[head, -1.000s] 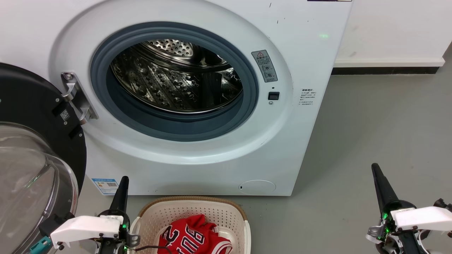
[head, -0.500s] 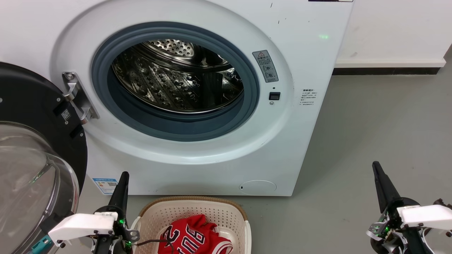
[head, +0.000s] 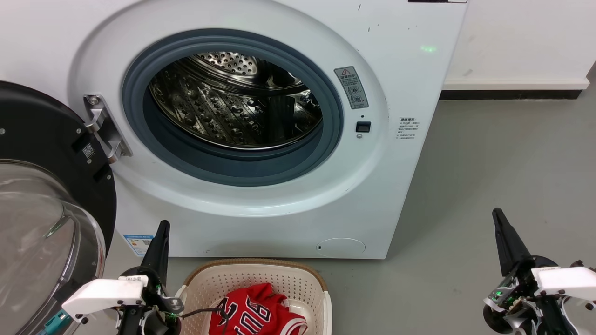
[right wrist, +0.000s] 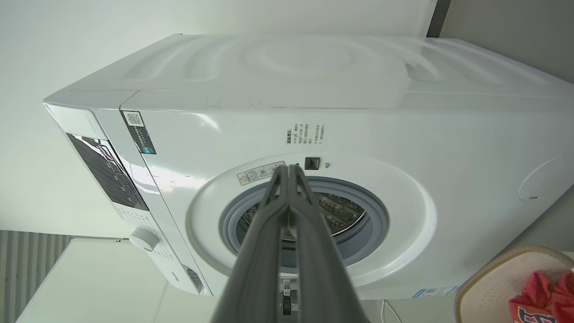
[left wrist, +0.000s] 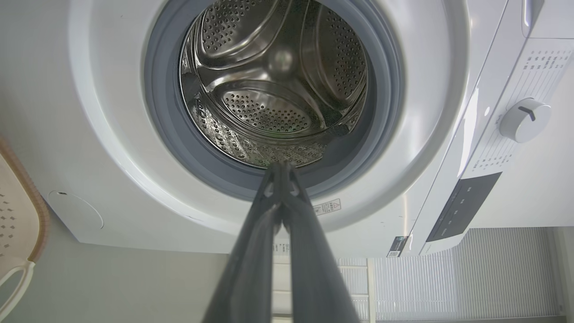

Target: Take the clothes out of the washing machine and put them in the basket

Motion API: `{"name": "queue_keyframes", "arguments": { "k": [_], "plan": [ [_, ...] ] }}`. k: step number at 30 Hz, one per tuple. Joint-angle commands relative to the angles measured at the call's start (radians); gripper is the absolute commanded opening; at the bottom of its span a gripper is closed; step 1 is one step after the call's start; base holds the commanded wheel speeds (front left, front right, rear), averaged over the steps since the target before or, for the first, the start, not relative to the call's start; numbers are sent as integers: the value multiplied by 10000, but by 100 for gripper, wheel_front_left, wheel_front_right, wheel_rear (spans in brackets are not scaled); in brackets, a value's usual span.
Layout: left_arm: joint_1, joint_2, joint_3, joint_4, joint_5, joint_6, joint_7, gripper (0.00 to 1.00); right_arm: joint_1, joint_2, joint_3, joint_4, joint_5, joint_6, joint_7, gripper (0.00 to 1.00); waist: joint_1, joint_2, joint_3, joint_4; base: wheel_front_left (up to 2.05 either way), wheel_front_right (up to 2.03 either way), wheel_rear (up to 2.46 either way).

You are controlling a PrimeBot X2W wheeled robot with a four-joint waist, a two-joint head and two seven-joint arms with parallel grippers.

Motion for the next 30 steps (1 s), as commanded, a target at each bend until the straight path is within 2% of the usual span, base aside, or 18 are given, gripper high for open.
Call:
{"name": "queue_keyframes", "arguments": {
  "k": [1, 30],
  "plan": [
    [-98, -2, 57, 34, -214, -58, 69, 0, -136, 33, -36, 63, 227, -3, 69, 0, -1, 0, -1, 4, 0, 0, 0],
    [-95, -2, 53, 30, -228, -54, 70, 0, -161, 111, -152, 67, 120, -3, 181, 0, -1, 0, -2, 6, 0, 0, 0]
  ]
}}
